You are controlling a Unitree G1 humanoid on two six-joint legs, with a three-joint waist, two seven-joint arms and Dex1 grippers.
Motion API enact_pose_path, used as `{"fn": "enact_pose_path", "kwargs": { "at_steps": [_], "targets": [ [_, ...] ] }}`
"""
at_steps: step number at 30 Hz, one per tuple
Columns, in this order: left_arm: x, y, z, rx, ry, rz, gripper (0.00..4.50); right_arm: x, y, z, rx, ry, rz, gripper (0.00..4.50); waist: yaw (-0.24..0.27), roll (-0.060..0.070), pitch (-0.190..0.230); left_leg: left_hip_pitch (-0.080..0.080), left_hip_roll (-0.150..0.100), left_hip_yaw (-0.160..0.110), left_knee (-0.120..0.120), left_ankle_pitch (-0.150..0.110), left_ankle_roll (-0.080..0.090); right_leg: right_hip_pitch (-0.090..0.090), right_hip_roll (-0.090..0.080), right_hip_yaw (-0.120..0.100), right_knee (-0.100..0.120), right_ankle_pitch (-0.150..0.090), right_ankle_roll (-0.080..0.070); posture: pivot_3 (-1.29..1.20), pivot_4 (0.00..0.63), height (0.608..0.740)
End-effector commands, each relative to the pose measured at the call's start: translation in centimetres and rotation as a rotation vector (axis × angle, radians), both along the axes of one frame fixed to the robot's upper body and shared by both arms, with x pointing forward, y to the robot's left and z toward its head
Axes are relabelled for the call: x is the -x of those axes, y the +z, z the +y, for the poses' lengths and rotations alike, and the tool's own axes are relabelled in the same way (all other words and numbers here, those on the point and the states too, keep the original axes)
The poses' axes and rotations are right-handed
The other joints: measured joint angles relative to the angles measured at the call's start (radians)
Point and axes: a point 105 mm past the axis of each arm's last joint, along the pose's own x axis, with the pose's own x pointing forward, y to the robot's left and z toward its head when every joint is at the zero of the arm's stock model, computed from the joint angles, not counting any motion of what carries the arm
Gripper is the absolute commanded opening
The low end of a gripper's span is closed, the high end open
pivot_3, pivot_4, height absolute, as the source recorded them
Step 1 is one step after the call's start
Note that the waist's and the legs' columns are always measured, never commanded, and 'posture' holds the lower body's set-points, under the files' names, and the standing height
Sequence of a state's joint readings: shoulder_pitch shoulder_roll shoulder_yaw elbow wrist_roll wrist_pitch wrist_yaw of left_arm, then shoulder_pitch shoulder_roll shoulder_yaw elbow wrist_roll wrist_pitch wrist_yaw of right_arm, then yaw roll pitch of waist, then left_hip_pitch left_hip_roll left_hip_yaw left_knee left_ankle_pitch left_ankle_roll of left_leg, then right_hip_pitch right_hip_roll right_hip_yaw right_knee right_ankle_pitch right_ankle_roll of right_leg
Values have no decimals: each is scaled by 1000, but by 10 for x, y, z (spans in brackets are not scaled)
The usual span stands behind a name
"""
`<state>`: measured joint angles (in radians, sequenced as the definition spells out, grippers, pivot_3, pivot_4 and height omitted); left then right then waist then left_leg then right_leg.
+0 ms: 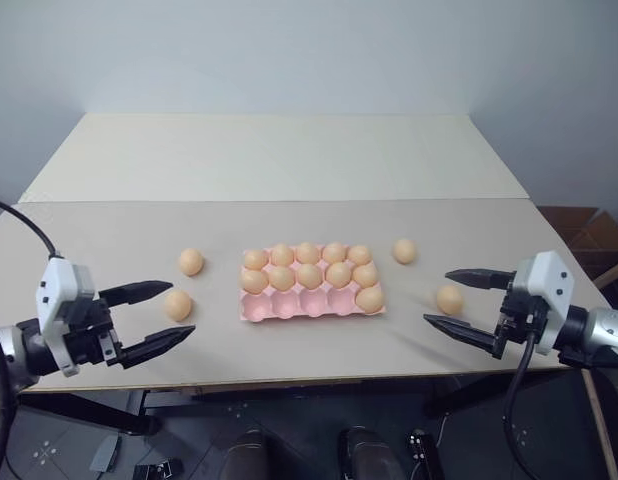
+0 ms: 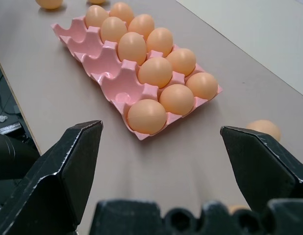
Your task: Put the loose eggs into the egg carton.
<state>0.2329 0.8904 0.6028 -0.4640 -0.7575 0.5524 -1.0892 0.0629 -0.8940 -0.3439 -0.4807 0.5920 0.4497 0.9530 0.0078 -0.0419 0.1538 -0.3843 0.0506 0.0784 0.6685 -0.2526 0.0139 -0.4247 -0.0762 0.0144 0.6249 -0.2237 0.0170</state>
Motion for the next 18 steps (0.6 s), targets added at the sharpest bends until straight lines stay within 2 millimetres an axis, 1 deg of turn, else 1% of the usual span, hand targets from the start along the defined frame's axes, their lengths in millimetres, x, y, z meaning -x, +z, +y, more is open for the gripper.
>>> {"fn": "enact_pose_path", "kwargs": {
  "at_steps": [1, 5, 9, 14, 15, 18],
  "targets": [
    [-2, 8, 0, -24, 16, -48, 4483, 2, 10, 0, 8, -5, -42, 4500, 1, 0, 0, 0, 0, 0, 0, 0, 0, 0, 0, 0, 0, 0, 0, 0, 150, 740],
    [2, 17, -6, 22, -27, -47, 4483, -2, 8, -6, 13, -76, -26, 4500, 1, 0, 0, 0, 0, 0, 0, 0, 0, 0, 0, 0, 0, 0, 0, 0, 150, 740],
    [6, 18, -8, 28, -71, -45, 4483, -10, -3, -17, 77, -189, 5, 4500, 2, 0, 0, 0, 0, 0, 0, 0, 0, 0, 0, 0, 0, 0, 0, 0, 150, 740],
    [5, 16, -13, 16, -99, -46, 4483, -34, -23, -38, 130, -421, 97, 4500, -3, 0, 0, 0, 0, 0, 0, 0, 0, 0, 0, 0, 0, 0, 0, 0, 150, 740],
    [5, 16, -13, 19, -101, -46, 4483, -37, -26, -40, 131, -448, 114, 4500, -3, 0, 0, 0, 0, 0, 0, 0, 0, 0, 0, 0, 0, 0, 0, 0, 150, 740],
    [5, 15, -15, 19, -107, -45, 4483, -50, -44, -46, 157, -531, 182, 4500, -5, 0, 0, 0, 0, 0, 0, 0, 0, -1, 0, 0, 0, 1, -1, 0, 150, 740]
  ]
}}
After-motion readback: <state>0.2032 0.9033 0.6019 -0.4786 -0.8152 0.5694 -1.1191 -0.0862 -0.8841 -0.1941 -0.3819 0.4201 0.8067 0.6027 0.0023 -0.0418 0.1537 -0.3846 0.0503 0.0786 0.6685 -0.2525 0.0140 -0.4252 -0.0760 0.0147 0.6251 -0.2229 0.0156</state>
